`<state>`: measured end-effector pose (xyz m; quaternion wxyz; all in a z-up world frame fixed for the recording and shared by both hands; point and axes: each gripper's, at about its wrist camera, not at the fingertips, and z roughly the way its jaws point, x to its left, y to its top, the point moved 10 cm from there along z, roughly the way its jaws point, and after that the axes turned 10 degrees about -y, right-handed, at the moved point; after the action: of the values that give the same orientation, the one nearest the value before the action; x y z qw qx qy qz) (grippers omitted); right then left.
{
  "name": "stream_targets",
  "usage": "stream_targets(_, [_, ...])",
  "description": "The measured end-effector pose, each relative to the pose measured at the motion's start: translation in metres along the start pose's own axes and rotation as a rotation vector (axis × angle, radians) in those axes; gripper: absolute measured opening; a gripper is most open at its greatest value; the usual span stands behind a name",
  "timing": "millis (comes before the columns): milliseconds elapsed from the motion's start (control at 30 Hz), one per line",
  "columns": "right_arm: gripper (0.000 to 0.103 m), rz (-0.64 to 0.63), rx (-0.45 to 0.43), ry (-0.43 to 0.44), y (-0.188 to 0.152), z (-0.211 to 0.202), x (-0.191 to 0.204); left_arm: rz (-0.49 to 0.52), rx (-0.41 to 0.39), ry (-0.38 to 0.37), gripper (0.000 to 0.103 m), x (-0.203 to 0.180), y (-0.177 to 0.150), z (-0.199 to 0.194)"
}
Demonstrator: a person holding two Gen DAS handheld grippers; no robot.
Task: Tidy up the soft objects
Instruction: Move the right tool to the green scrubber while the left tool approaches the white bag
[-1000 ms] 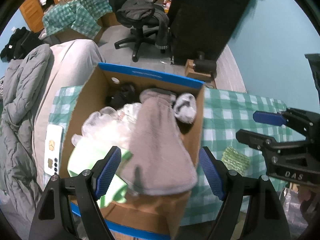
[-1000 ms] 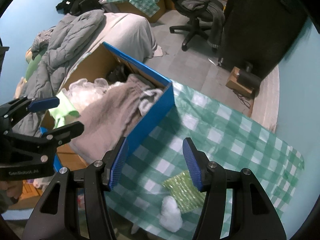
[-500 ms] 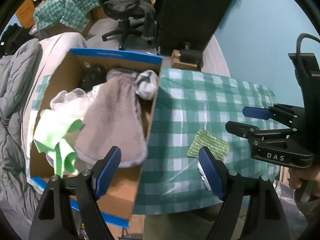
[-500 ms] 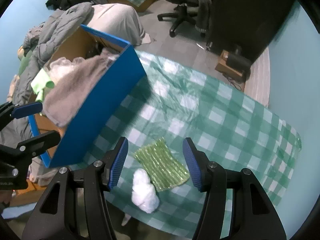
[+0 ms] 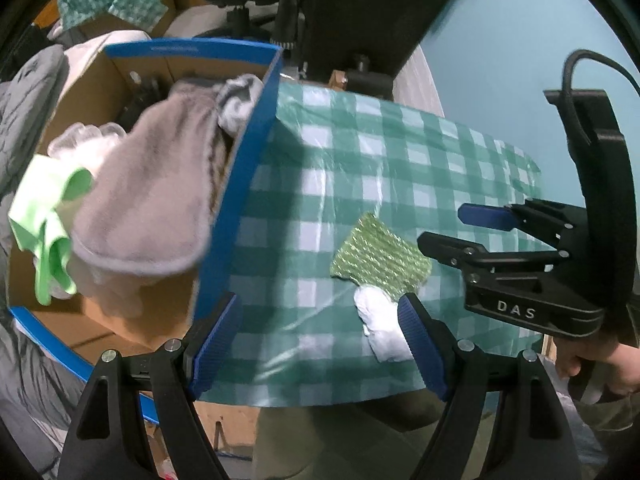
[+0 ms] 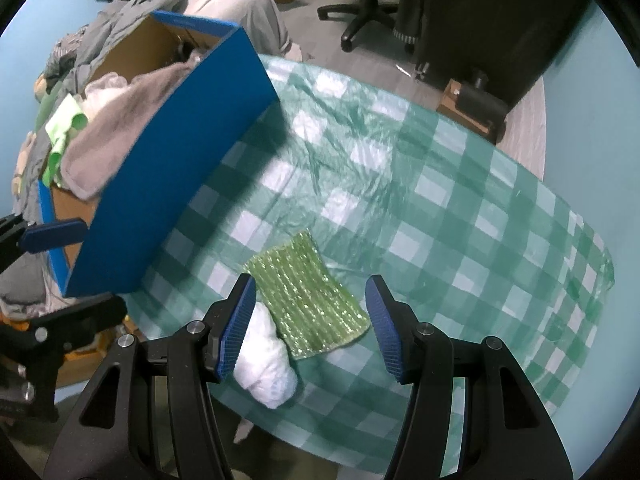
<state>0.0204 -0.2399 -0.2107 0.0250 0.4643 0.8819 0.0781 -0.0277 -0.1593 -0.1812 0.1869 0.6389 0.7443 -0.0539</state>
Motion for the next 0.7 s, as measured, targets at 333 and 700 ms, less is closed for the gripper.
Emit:
stream_targets(333, [0.058, -0.039, 0.036, -0.009, -0.023, 0.025, -0.008, 0.001, 0.068, 0.011, 0.081, -0.008, -0.027, 0.037])
stream_targets(700, [0.058, -0.093, 0.034, 0.0, -0.038, 0.056, -0.004, -0.031, 0.11, 0.011, 0.081, -0.01, -0.041, 0.071])
